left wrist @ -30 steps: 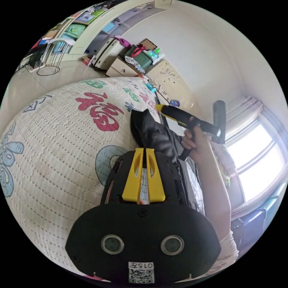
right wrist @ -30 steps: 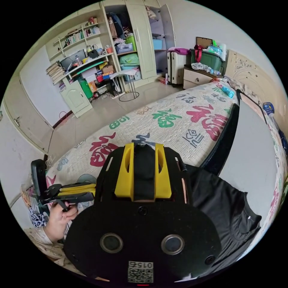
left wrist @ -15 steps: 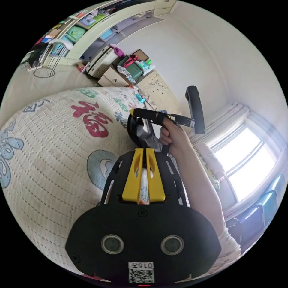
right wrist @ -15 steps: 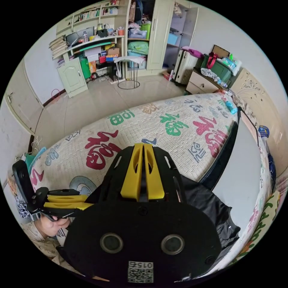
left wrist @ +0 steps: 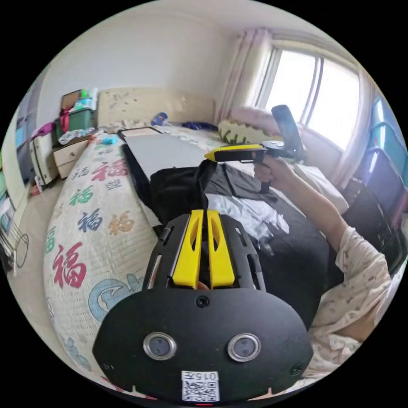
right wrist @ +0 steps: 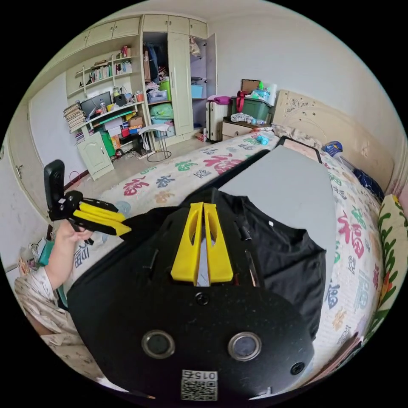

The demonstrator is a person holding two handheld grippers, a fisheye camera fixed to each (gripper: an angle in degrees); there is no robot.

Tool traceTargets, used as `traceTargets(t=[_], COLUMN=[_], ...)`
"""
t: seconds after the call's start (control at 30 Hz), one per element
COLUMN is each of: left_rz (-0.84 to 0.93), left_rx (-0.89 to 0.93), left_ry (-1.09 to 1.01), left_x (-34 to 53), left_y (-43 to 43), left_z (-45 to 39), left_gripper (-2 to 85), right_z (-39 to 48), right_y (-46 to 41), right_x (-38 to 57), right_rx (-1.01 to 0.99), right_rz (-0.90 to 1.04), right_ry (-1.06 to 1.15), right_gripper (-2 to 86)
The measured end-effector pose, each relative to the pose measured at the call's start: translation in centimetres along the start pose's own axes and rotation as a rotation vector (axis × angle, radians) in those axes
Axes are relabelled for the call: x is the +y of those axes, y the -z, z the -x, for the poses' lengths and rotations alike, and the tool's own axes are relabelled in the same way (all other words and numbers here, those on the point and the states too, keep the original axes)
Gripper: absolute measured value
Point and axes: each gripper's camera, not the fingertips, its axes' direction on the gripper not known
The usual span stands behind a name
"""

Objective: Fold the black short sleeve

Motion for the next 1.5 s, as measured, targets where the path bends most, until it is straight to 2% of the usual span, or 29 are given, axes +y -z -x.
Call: traceTargets(t=[0.13,0.23,0.3,0.4,0.47,0.53,0.67,0.77,0.93,1.07,1.2,1.4,1.5], left_rz=[0.030,0.111,0.084,0.083,0.066,0.061,0.048,0.089,0.121,0.106,0.090,0.142,0.138], left_rx=[0.033,0.048,0.002,0.039,-0.035,-0.126,-0.276,-0.329,-0.359,-0.348,-0.340,-0.325,-0.326], left_ry=[-0.143,-0.285,-0.312,-0.307,-0.285,-0.257,-0.211,-0.214,-0.236,-0.210,-0.185,-0.178,-0.188], left_x=[-3.0,-4.0,-5.0,-7.3,-8.7,-9.6,-11.3,-12.6,-14.3,-15.6,-16.4,-17.7,-18.0], left_y=[-3.5,-3.3,-2.0,0.1,2.4,4.4,7.6,8.1,9.4,11.9,14.0,15.0,16.2], left_z=[-6.2,-11.1,-12.8,-13.6,-13.5,-12.9,-11.7,-11.3,-10.6,-8.8,-6.8,-3.3,-1.7], left_gripper=[0.0,0.4,1.2,5.1,7.6,7.9,8.1,7.8,4.9,2.3,1.5,2.1,3.7], right_z=[-5.1,-8.2,-9.4,-10.9,-10.5,-8.8,-2.9,2.0,7.7,8.7,9.1,8.8,6.0], right_y=[1.7,3.1,4.8,7.2,10.0,12.0,14.1,13.6,11.2,11.6,13.8,16.1,19.9], right_x=[6.5,7.7,8.1,8.5,8.4,8.2,7.0,6.4,6.8,5.8,5.0,2.2,-0.2], right_rx=[-0.004,-0.059,-0.094,-0.151,-0.037,-0.005,-0.272,-0.361,-0.271,-0.194,-0.254,-0.355,-0.452], right_rz=[0.055,0.128,0.108,0.112,0.077,0.063,0.095,0.150,0.323,0.374,0.381,0.406,0.337], right_ry=[-0.003,-0.010,-0.003,0.004,0.029,0.097,0.315,0.441,0.598,0.562,0.590,0.567,0.523], right_gripper=[-1.0,-0.8,-0.6,0.9,4.6,6.2,9.2,10.8,10.6,5.9,2.6,4.6,7.7])
